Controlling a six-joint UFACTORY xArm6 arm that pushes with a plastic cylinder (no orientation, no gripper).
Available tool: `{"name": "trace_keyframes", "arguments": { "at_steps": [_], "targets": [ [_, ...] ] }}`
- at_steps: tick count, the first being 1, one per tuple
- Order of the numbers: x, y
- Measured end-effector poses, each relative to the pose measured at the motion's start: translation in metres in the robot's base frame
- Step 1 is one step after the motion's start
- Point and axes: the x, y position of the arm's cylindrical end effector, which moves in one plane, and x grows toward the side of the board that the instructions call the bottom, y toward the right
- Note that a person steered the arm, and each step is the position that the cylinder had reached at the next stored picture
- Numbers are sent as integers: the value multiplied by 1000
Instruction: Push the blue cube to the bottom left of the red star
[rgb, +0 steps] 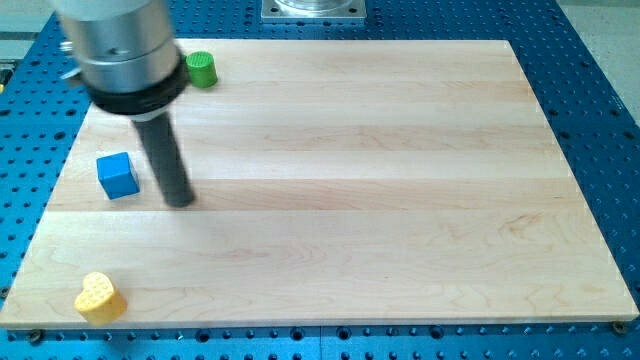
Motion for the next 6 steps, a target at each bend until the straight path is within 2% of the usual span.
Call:
{"name": "trace_keyframes", "arguments": {
  "at_steps": [1,3,4,5,6],
  "targets": [
    [-6,-48],
    [-94,-63],
    [-62,-97],
    [-51,-126],
    [-103,-101]
  ]
}}
